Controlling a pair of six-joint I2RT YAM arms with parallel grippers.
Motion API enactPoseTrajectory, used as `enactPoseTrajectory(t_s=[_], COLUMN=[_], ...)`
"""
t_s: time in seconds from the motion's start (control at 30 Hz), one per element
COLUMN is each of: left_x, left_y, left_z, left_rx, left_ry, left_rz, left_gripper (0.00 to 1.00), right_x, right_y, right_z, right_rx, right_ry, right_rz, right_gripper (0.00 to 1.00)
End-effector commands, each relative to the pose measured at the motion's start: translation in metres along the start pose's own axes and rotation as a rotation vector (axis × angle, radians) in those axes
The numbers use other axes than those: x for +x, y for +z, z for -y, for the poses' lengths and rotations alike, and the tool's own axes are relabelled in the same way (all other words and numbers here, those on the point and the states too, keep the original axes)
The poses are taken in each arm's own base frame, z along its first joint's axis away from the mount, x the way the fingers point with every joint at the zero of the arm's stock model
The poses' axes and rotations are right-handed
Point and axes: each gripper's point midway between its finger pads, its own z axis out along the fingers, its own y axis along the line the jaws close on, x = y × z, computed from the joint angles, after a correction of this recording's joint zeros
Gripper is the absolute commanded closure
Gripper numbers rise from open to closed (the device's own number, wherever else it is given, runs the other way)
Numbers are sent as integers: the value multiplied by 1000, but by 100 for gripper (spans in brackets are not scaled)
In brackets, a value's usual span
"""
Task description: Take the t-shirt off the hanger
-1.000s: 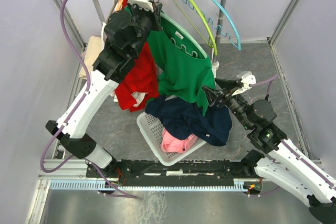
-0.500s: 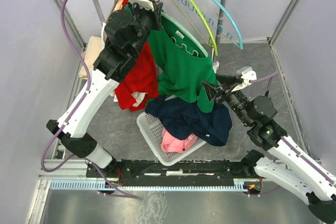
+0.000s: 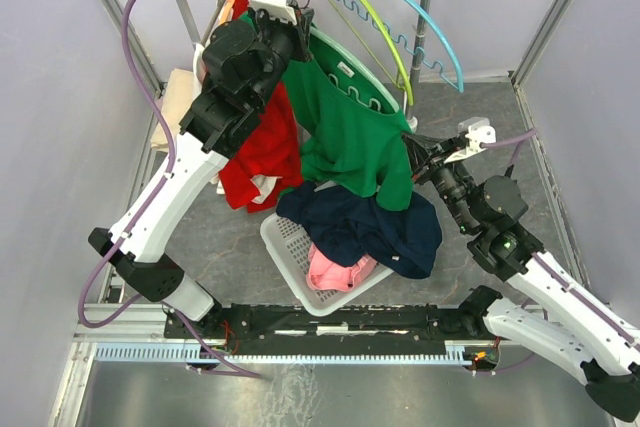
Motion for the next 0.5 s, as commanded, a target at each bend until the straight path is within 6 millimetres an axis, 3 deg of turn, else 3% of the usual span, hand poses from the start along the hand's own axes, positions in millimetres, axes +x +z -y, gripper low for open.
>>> enactPoseTrajectory(t_s=[0.0,0.23,0.37,0.47], left_x=[-59,-80,-90,-89], left_y=[-15,-12,-12,-11], left_z=[-5,-8,-8,-1], left_rx=[2,-17,-16,20], left_ry=[-88,-95,-107,-112], left_rz=[160,195,219,216], left_gripper=[97,97,97,97], right_x=[-20,22,37,37], right_y=[-5,-31,-37,-34], right_z=[22,68,75,71], right_rx=[124,377,419,397], right_ry=[43,113,111,105], right_rz=[73,19,-20,-34], right_gripper=[98,98,98,97])
